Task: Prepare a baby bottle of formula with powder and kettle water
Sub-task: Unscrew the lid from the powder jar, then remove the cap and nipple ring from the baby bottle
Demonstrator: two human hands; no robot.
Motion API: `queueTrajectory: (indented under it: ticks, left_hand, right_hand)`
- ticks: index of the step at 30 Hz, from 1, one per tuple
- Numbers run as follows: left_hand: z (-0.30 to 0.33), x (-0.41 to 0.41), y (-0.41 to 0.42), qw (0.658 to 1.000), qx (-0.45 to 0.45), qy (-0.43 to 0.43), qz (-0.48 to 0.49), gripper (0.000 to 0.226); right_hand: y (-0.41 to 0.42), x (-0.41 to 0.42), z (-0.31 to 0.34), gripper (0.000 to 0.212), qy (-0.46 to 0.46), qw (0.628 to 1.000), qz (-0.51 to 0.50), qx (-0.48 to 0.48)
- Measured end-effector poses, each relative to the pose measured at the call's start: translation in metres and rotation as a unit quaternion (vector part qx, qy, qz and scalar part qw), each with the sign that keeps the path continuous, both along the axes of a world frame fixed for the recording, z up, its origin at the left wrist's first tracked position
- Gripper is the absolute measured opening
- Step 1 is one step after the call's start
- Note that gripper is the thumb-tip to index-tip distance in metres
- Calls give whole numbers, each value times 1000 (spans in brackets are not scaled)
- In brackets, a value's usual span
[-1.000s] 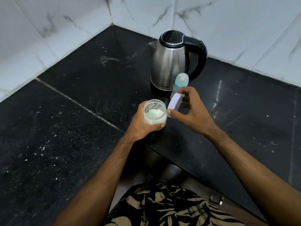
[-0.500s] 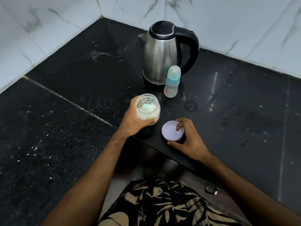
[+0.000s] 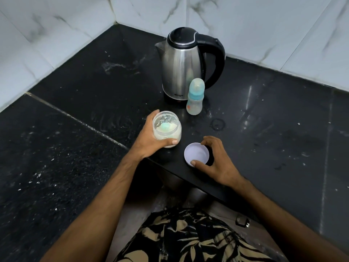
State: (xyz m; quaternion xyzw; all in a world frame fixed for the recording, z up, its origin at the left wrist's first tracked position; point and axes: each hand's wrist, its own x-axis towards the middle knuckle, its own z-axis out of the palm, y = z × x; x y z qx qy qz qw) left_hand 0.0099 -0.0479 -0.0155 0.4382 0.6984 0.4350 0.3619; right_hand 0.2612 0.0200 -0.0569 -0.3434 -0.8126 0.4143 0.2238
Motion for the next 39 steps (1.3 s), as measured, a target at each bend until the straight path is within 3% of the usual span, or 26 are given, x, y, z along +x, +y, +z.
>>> queueTrajectory:
  ticks: [4, 10, 17, 22, 32, 39]
  left_hand:
    - [16, -4, 6, 999, 11, 10, 28, 121]
    - [65, 8, 61, 988, 60, 139, 25, 74]
    - [63, 30, 130, 970, -15, 239, -42, 66]
    - [54, 43, 146, 960, -24, 279, 2, 63]
    - [60, 59, 128, 967, 48, 242, -62, 51]
    - [59, 94, 94, 982, 31, 166, -84, 54]
  right_hand:
    - [13, -2, 4, 64, 35, 997, -52, -34]
    - [44, -4, 14, 55, 70, 988, -128, -43]
    - [105, -24, 54, 54, 109, 981, -158, 0]
    - [121, -31, 71, 53, 134, 975, -175, 3]
    - [111, -27, 89, 56, 103, 988, -112, -18]
    - [88, -11, 100, 53, 13, 997, -55, 50]
